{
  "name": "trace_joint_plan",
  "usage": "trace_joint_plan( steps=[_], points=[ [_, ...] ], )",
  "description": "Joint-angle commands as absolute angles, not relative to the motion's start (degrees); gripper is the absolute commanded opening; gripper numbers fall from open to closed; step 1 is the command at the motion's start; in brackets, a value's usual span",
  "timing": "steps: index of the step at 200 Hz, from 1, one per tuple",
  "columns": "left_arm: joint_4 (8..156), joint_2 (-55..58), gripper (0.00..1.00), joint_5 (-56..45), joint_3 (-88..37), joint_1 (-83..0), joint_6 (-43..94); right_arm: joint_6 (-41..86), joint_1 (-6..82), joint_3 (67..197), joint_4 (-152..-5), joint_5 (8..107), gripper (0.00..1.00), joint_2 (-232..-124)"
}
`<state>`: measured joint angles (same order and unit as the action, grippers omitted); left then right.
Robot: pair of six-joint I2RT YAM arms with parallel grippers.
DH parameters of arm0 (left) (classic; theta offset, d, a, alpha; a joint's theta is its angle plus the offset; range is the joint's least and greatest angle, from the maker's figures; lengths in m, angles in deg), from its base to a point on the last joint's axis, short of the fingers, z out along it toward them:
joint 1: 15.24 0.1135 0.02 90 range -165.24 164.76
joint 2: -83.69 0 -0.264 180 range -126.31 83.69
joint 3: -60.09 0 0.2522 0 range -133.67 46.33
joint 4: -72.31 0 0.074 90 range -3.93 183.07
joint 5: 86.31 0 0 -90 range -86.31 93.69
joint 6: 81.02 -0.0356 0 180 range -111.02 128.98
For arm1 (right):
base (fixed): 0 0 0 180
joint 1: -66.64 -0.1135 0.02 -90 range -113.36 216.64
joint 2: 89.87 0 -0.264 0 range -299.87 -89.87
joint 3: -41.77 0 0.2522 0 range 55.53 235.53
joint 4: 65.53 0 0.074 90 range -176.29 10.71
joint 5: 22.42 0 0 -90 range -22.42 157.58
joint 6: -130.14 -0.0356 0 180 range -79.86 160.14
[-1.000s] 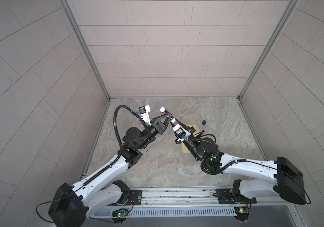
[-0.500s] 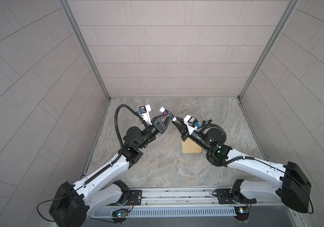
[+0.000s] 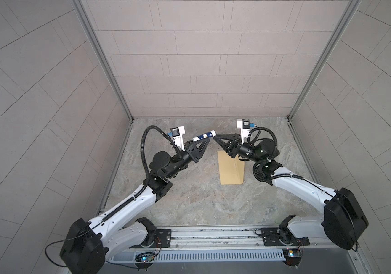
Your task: Place the letter into the envelope and seal it
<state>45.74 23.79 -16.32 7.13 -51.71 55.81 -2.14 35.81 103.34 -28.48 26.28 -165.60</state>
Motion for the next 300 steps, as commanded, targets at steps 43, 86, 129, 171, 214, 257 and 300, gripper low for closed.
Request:
trace_joint_plan(
  steps=[43, 86, 129, 171, 214, 257, 300],
  points=[
    [52.82, 26.31, 0.00, -19.12, 3.91, -52.23, 51.50, 43.83, 32.85, 103.56, -66.04, 39.25, 0.65, -150.60],
    [55.69, 25.91, 0.00, -21.14, 3.04, -52.17, 49.74, 61.74, 29.07, 107.14, -76.73, 48.03, 0.80, -147.87],
    [58.21, 25.06, 0.00, -23.60, 1.86, -52.26, 48.39, 71.79, 24.65, 112.93, -82.81, 55.88, 0.83, -150.65],
    [59.72, 23.89, 0.00, -25.77, 1.10, -52.23, 48.20, 78.53, 21.97, 116.81, -85.18, 59.67, 0.84, -154.23],
    [61.47, 23.48, 0.00, -26.88, 0.62, -52.24, 47.41, 81.89, 20.29, 119.29, -86.69, 61.30, 0.76, -156.72],
    [63.21, 23.43, 0.00, -26.95, 0.26, -52.21, 46.51, 82.87, 19.63, 119.50, -87.10, 62.22, 0.57, -156.91],
    [63.77, 22.87, 0.00, -27.34, 0.10, -52.24, 46.60, 82.88, 19.43, 119.86, -87.87, 62.92, 0.32, -156.89]
  ],
)
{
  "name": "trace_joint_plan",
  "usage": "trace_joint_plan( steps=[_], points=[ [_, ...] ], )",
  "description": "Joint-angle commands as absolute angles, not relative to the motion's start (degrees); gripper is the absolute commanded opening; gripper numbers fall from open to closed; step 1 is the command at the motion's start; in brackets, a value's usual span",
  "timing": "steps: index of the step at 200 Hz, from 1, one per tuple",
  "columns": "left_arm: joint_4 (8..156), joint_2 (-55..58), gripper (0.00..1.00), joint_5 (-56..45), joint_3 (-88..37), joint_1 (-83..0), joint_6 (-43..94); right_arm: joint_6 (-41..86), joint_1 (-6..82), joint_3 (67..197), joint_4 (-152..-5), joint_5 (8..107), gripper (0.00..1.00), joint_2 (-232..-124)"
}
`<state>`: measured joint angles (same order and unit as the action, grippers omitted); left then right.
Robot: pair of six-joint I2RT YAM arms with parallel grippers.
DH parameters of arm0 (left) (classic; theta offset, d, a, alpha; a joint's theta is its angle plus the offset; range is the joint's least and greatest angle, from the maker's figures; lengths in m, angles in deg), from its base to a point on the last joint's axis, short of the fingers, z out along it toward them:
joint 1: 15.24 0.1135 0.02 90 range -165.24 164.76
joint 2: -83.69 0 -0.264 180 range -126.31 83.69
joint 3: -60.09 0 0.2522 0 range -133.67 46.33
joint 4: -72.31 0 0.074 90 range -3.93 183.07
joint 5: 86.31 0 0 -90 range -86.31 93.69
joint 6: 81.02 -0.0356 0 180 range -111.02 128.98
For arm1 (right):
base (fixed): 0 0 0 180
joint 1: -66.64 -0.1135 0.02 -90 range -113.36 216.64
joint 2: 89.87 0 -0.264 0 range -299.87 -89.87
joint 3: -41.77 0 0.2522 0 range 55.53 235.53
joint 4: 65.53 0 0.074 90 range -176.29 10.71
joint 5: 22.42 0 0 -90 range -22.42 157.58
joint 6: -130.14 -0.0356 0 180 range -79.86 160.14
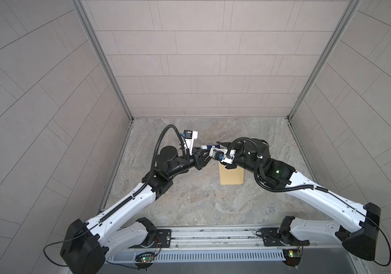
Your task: Place the letter into the envelope and seal it
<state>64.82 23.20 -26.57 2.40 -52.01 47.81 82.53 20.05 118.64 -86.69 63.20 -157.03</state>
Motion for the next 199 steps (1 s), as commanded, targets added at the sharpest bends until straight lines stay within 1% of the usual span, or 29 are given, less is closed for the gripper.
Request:
trace_joint_plan(
  steps=[1, 29, 47, 53, 84, 121, 136, 152, 199],
  points=[
    [63.80, 22.87, 0.00, -27.34, 0.10, -52.24, 46.60, 82.87, 19.44, 119.91, -87.84, 62.92, 0.32, -156.91],
    [63.89, 22.74, 0.00, -27.03, 0.01, -52.24, 46.76, 81.11, 19.44, 119.99, -87.62, 62.66, 0.12, -157.02],
    [63.89, 22.63, 0.00, -26.75, -0.17, -52.25, 46.86, 77.89, 19.44, 119.85, -86.82, 62.57, 0.02, -156.94],
    [63.81, 22.74, 0.04, -26.44, -0.25, -52.26, 46.86, 76.14, 19.44, 119.67, -86.04, 62.86, 0.00, -156.85],
    [60.11, 23.47, 0.35, -23.53, 0.79, -52.29, 47.11, 61.81, 19.44, 117.05, -79.17, 63.90, 0.00, -155.42],
    [48.48, 25.16, 0.59, -20.80, 4.83, -52.26, 49.36, 47.89, 19.44, 113.26, -71.06, 64.40, 0.00, -153.54],
    [44.03, 25.86, 0.66, -20.07, 6.48, -52.32, 49.66, 43.60, 19.44, 111.94, -68.51, 64.42, 0.00, -152.94],
    [40.48, 26.28, 0.70, -19.69, 7.87, -52.28, 49.67, 40.40, 19.43, 110.66, -66.20, 63.64, 0.00, -152.39],
    [37.31, 25.52, 0.71, -20.05, 7.94, -52.35, 49.81, 32.78, 19.42, 110.47, -64.09, 60.51, 0.00, -153.06]
  ],
)
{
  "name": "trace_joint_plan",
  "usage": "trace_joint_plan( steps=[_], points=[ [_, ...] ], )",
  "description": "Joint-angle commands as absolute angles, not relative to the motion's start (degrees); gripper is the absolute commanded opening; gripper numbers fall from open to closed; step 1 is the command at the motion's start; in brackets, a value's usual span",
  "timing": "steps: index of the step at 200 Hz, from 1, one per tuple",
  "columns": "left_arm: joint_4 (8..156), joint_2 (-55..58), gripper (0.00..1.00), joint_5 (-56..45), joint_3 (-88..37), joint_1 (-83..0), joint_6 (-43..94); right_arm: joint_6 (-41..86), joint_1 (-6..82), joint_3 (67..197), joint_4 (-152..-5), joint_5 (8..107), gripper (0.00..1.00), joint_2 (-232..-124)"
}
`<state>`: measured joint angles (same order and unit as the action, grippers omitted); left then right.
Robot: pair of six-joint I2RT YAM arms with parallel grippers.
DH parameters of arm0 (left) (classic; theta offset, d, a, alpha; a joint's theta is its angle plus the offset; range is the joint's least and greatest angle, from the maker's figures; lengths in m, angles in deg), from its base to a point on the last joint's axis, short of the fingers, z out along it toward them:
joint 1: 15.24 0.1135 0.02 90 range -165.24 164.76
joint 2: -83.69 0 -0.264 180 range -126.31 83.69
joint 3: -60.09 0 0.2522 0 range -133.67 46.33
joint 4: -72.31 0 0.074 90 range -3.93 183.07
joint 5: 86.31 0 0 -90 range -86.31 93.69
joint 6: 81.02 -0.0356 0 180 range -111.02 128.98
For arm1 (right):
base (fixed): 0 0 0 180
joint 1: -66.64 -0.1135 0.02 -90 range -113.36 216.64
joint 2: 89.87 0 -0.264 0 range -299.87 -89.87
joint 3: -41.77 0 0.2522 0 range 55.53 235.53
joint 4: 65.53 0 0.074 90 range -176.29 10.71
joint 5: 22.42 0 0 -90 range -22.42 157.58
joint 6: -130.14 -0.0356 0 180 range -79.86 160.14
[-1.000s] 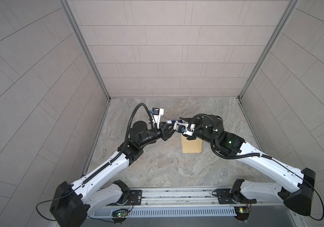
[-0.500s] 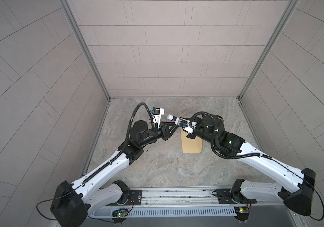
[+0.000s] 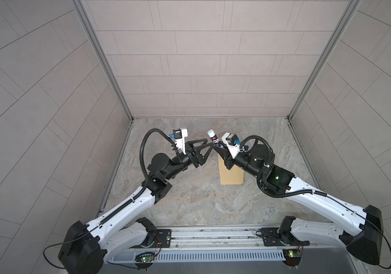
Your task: Place the letter into the envelope and seal it
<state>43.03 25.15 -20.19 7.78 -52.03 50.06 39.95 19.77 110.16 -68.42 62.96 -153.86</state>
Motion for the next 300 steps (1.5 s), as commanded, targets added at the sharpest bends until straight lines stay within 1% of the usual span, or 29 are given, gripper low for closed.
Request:
trace_joint_plan(
  steps=[1, 70, 103, 124, 144, 173, 179, 190, 208, 222, 230, 237, 247, 262, 280, 300],
  points=[
    [37.30, 25.52, 0.71, -20.05, 7.97, -52.39, 49.79, 32.77, 19.43, 110.51, -64.09, 60.40, 0.00, -153.11],
    [37.67, 23.51, 0.70, -20.23, 6.30, -52.34, 49.67, 30.83, 18.08, 111.42, -65.64, 58.61, 0.00, -154.64],
    [38.18, 22.75, 0.63, -20.42, 5.69, -52.36, 49.67, 30.82, 17.35, 111.78, -65.93, 58.44, 0.00, -155.44],
    [38.59, 22.75, 0.54, -20.22, 5.63, -52.36, 49.67, 30.91, 17.11, 111.81, -66.13, 58.35, 0.00, -155.77],
    [38.95, 22.62, 0.39, -20.23, 5.46, -52.44, 49.76, 31.09, 17.07, 111.68, -66.26, 58.70, 0.00, -155.79],
    [39.24, 22.67, 0.12, -19.76, 5.62, -52.46, 50.20, 31.64, 16.98, 111.65, -66.45, 59.23, 0.00, -155.53],
    [39.27, 22.73, 0.07, -19.50, 5.63, -52.46, 50.20, 31.99, 16.97, 111.63, -66.54, 59.47, 0.04, -155.40],
    [39.54, 22.71, 0.00, -18.86, 5.61, -52.48, 50.99, 33.09, 16.96, 111.52, -66.80, 60.14, 0.15, -155.11],
    [40.58, 23.18, 0.00, -16.30, 5.50, -52.50, 53.77, 36.14, 16.89, 110.49, -66.16, 61.20, 0.36, -153.94],
    [41.87, 23.71, 0.00, -13.81, 5.39, -52.47, 56.25, 39.79, 16.55, 108.04, -63.60, 62.46, 0.54, -152.46],
    [42.53, 23.92, 0.00, -12.36, 5.40, -52.50, 57.88, 41.63, 16.33, 106.12, -61.11, 63.44, 0.62, -151.55],
    [43.09, 24.18, 0.00, -11.20, 5.45, -52.55, 59.04, 43.22, 16.19, 104.42, -58.80, 64.68, 0.67, -150.87],
    [44.09, 24.48, 0.00, -9.44, 5.37, -52.54, 60.90, 45.06, 15.97, 102.12, -54.70, 66.34, 0.71, -150.07],
    [44.37, 24.79, 0.00, -7.77, 5.53, -52.51, 63.63, 47.67, 15.42, 98.83, -49.13, 68.54, 0.72, -149.64],
    [44.17, 24.78, 0.00, -6.91, 5.58, -52.52, 65.93, 50.73, 14.08, 96.32, -43.67, 70.62, 0.71, -150.11],
    [43.70, 24.79, 0.00, -6.19, 5.72, -52.54, 67.41, 52.87, 12.60, 95.35, -39.66, 71.81, 0.67, -151.61]
  ],
)
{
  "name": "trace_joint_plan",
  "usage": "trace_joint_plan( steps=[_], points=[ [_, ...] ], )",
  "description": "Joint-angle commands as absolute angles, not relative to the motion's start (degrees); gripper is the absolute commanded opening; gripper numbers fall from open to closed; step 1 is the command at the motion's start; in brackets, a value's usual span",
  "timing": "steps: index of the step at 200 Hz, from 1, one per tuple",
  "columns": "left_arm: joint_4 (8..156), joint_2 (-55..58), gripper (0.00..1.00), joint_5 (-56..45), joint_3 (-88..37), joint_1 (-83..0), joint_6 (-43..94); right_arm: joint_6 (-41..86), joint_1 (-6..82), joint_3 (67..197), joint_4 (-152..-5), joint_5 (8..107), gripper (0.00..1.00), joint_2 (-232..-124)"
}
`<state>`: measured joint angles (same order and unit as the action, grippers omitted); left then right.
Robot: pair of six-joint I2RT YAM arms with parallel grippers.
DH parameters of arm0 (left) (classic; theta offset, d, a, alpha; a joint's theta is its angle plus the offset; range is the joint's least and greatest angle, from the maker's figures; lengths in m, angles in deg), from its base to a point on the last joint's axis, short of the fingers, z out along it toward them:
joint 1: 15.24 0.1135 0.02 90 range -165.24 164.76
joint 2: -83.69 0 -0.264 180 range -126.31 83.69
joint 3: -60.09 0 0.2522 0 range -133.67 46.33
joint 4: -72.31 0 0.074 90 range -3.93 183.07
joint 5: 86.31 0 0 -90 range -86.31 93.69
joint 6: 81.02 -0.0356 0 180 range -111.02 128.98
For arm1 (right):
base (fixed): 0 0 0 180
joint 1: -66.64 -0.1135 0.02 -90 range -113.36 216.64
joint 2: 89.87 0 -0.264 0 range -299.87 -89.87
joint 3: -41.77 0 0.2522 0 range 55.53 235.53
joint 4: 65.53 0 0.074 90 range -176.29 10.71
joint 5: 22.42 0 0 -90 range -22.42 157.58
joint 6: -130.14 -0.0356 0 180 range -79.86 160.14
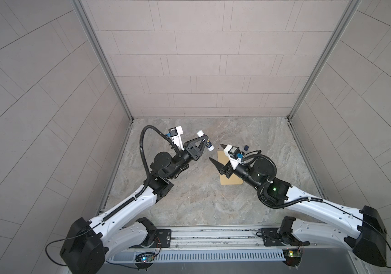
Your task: Place the letter into the envelope and seal it
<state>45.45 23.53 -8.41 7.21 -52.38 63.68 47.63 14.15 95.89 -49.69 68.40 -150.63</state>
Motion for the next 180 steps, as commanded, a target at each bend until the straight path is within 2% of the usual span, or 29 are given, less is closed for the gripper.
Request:
trace_joint_plan(
  steps=[1, 72, 149, 180],
  points=[
    [43.66, 24.75, 0.00, -6.17, 5.72, -52.52, 67.46, 53.01, 12.55, 95.39, -39.61, 71.89, 0.67, -151.72],
    [43.11, 24.53, 0.00, -6.41, 5.85, -52.51, 68.40, 55.13, 9.79, 97.59, -33.92, 77.85, 0.49, -156.60],
    [42.66, 24.40, 0.00, -7.02, 6.07, -52.53, 68.74, 54.96, 9.59, 99.08, -33.93, 80.31, 0.35, -158.48],
    [42.48, 24.21, 0.00, -7.21, 5.94, -52.58, 68.92, 54.72, 9.60, 99.76, -35.02, 80.26, 0.33, -159.16]
  ],
)
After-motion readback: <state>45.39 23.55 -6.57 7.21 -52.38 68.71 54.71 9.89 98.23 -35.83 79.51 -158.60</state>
